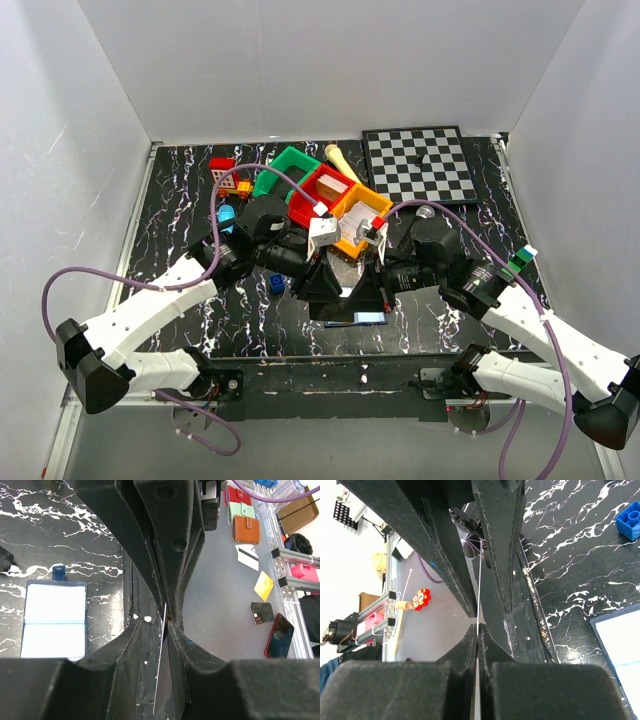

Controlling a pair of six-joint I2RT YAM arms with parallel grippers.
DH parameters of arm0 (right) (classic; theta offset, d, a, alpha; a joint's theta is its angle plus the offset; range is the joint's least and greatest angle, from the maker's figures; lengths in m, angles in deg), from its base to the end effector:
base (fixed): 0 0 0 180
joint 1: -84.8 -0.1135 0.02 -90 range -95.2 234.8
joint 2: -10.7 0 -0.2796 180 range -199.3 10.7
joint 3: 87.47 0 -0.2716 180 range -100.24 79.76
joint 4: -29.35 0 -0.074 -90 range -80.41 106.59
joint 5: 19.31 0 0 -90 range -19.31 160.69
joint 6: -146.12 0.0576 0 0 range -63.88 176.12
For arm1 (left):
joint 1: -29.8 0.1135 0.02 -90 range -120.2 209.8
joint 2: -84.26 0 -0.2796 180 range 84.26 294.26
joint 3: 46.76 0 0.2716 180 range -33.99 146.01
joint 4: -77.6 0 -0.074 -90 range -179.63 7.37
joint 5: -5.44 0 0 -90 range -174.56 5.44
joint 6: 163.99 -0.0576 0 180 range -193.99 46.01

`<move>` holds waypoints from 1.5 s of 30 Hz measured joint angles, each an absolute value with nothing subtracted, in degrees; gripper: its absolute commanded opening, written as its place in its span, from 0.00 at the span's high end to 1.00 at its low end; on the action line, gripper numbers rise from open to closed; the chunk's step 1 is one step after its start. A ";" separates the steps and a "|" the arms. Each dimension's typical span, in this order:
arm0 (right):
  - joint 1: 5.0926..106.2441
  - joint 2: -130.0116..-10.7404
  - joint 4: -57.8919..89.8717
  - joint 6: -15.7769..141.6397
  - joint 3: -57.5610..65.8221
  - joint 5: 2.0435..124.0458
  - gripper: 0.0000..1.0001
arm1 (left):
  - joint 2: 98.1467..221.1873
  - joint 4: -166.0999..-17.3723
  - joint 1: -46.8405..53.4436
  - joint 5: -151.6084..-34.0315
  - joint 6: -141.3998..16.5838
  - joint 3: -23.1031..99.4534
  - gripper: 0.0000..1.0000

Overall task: Take the credit cards out of the card holder
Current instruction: Adjust the credit card.

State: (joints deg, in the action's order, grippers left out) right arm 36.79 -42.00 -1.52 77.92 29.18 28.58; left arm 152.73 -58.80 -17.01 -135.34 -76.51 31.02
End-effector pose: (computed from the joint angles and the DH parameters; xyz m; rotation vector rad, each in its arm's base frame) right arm 0.1232 0.1946 0.3458 -1.0075 1.8844 1.4751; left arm 0.1568 -0.2322 0.3553 1.4046 1.7504 -1.3906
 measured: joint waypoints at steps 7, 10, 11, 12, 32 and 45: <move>36.81 -42.00 -1.52 77.85 29.18 29.12 0.99 | 152.27 -58.48 -17.20 -135.63 -76.47 31.02 0.96; 36.81 -42.00 -1.52 77.70 29.18 29.23 0.99 | 152.16 -58.37 -17.22 -136.00 -76.42 31.02 1.00; 36.79 -42.00 -1.52 77.50 29.18 29.21 0.99 | 152.14 -58.37 -17.22 -136.06 -76.38 31.02 1.00; 36.79 -42.00 -1.52 77.42 29.18 29.19 0.99 | 152.14 -58.37 -17.25 -136.11 -76.38 31.00 1.00; 37.55 -31.07 -11.80 77.18 26.66 45.89 0.10 | 147.11 -63.15 -1.40 -126.93 -61.54 23.04 1.00; 37.55 -25.30 -12.89 78.73 29.50 52.58 0.14 | 144.27 -69.29 -0.81 -111.08 -89.93 23.39 1.00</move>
State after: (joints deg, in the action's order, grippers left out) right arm 37.55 -25.30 -12.89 78.73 29.50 52.58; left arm 144.27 -69.29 -0.81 -111.08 -89.93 23.39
